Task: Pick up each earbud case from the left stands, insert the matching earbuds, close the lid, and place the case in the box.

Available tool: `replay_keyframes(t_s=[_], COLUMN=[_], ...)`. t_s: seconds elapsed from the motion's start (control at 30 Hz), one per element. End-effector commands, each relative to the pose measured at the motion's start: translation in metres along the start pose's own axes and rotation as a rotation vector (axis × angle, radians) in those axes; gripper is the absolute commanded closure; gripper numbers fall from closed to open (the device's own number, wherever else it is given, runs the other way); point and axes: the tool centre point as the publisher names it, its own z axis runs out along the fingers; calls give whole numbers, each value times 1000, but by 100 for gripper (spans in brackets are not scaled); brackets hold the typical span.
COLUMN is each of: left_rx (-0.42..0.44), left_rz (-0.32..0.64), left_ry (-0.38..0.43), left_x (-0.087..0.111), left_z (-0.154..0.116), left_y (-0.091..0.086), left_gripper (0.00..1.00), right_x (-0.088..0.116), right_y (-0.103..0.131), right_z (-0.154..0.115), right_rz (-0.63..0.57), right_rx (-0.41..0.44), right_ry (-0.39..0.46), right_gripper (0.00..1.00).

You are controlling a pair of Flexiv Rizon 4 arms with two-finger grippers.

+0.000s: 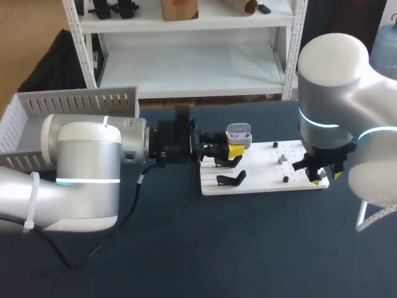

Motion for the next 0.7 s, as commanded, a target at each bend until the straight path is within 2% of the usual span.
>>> replay_keyframes(t_s=[0.03,0.2,0.33,0.53,0.7], left_rx=[-3,-3,-3,-3,-3], left_rz=[1,1,1,1,1], left_ry=[-5,-5,-5,-5,-5], left_x=[1,1,1,1,1], left_z=[0,0,0,0,0], left_y=[0,0,0,0,0], left_gripper=[100,100,100,100,100], right_x=[-2,-2,-3,-1,3], right_y=[1,-1,-3,-5,-10], right_z=[1,2,4,3,-13], right_rz=[2,5,6,3,11], right_rx=[4,7,9,15,24], right_ry=[6,10,15,20,7], right_gripper=[70,81,100,100,100])
